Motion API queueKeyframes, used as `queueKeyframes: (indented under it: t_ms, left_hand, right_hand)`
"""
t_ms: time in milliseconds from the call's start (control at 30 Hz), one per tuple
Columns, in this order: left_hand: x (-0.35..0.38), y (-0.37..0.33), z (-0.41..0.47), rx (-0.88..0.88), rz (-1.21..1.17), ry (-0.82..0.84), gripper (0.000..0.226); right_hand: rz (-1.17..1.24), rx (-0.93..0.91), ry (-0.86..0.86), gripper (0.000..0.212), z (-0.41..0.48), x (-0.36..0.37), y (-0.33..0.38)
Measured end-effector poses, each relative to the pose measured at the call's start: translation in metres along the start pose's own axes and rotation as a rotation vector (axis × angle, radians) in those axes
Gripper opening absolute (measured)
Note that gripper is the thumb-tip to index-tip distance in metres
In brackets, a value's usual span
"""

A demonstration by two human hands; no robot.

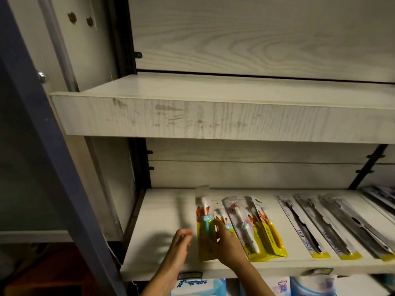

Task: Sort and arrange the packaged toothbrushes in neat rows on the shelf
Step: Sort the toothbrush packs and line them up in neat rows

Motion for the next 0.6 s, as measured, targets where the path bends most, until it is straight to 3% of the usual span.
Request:
queueKeyframes:
  t_ms: [200, 400, 600]
  left_hand:
    - [-0.014, 0.008, 0.003, 0.016, 0.044, -0.029, 0.015]
    - [-0.016, 0.012, 0.001, 0.009, 0.039, -0.029, 0.018]
    - [-0.019, 0.017, -0.001, -0.007, 0.026, -0.041, 0.021]
  right_hand:
    - [-0.274, 0.16, 0.064, 0.046, 0.014, 0.009, -0.032]
    - [-0.441, 0.141, -0.028, 0.045, 0.01, 0.014, -0.034]
    - [-0.455, 0.148, -0.077, 0.04, 0.008, 0.016, -0.035]
Point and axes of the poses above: each hand's wrist, its own z-axis towards the middle knuckle, its own x-axis out of the palm, y = z × x, the point moved 7 cm from there along z, towards the middle knuckle, and after that the axes turned 5 degrees about -x, right-handed, at the moved point
